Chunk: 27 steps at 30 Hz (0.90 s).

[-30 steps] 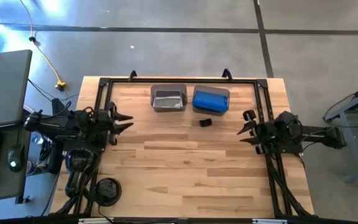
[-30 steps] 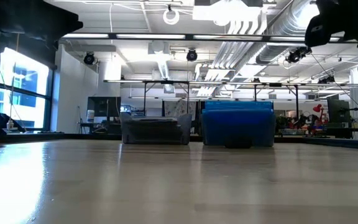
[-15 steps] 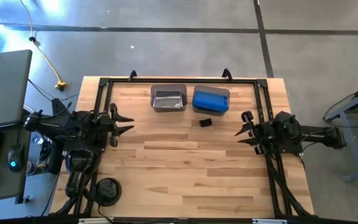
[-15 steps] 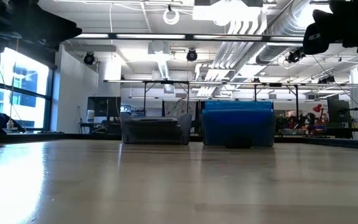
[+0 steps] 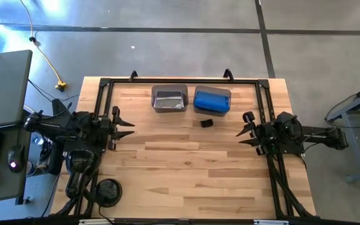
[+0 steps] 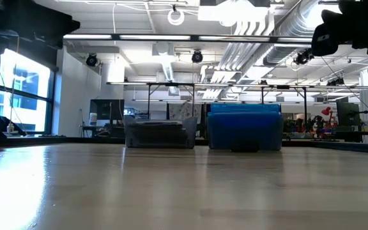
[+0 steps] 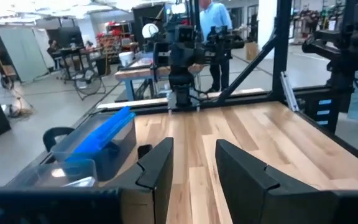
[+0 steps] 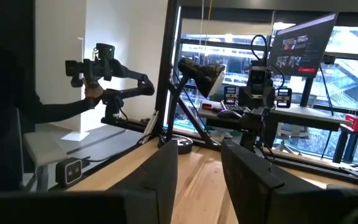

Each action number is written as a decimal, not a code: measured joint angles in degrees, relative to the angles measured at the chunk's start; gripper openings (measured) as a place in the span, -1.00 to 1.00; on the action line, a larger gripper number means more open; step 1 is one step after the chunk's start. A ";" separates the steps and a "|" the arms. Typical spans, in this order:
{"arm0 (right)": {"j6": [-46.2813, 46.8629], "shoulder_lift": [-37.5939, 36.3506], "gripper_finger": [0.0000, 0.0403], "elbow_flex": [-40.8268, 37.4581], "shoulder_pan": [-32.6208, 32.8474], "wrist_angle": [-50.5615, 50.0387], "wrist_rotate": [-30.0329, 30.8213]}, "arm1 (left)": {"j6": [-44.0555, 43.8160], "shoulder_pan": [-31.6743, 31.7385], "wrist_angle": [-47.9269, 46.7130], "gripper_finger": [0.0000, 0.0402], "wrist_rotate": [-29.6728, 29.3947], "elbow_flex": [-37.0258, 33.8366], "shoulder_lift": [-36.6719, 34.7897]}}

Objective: Pick & place jewel cases by type
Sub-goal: Return to Home Position

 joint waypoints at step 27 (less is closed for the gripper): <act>0.01 0.00 -0.41 0.00 0.00 -0.02 0.00 | 1.87 0.00 -4.39 -0.41 12.61 0.00 -0.42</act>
